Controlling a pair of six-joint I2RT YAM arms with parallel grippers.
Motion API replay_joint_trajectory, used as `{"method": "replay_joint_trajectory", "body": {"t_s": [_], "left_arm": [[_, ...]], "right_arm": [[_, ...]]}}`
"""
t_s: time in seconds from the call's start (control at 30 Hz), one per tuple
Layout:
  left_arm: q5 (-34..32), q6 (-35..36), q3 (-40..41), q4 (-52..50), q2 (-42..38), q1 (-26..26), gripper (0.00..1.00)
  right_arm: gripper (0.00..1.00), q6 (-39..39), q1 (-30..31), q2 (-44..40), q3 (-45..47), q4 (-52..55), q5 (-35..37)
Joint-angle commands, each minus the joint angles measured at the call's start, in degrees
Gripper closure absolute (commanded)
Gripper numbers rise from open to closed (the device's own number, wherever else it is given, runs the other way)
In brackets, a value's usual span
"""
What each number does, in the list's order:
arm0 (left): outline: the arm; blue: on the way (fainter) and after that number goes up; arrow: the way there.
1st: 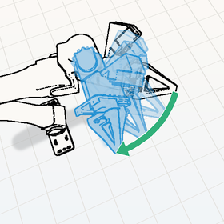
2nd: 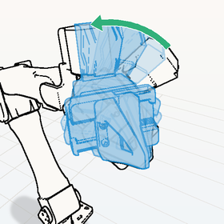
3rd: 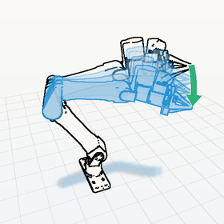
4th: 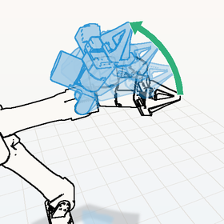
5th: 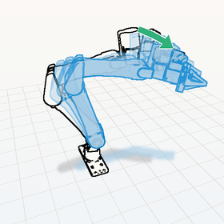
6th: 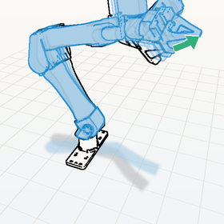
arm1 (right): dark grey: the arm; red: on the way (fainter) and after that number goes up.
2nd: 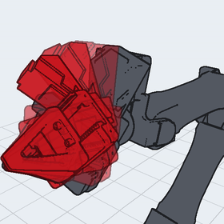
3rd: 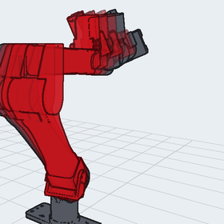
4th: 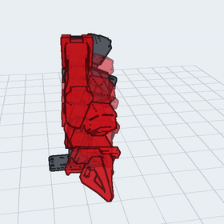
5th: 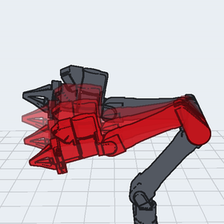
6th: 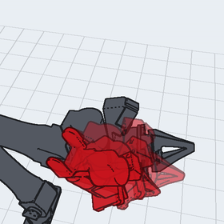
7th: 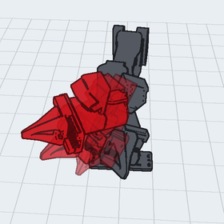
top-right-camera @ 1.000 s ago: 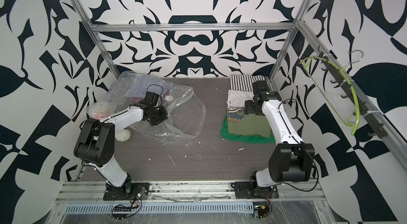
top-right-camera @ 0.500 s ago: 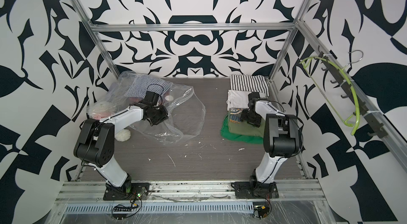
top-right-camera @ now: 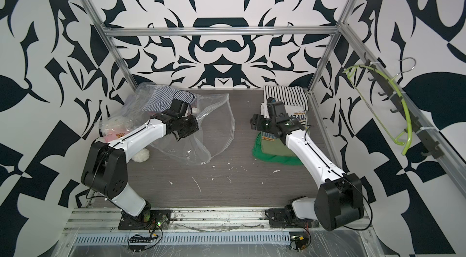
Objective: Take the tank top out of the vacuum bag
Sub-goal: Place the tank top at the center of the board, then take out the tank top from the vacuum bag.
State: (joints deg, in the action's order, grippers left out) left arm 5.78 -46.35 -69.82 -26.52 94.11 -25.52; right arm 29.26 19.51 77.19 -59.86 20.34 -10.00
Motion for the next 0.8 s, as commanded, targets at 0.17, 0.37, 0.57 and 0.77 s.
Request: {"method": "replay_joint_trajectory", "body": {"t_s": [0.17,0.37,0.57,0.77], "left_arm": [[-3.1,1.7,-7.2,-5.2,-2.5,-5.5,1.0],[-4.6,1.8,-9.4,-6.0,-3.4,-8.3,1.0],[-5.4,1.8,-9.8,-6.3,-3.4,-9.8,1.0],[-6.9,2.0,-8.6,-6.7,-4.3,-9.7,1.0]], "right_arm": [[0.33,17.6,11.8,15.8,-0.8,-23.8,-6.9],[0.38,24.5,13.5,27.4,-3.5,-35.1,-13.0],[0.49,30.1,14.0,33.6,-4.5,-43.5,-17.8],[0.44,28.9,14.0,27.0,1.7,-41.1,-14.2]]}}
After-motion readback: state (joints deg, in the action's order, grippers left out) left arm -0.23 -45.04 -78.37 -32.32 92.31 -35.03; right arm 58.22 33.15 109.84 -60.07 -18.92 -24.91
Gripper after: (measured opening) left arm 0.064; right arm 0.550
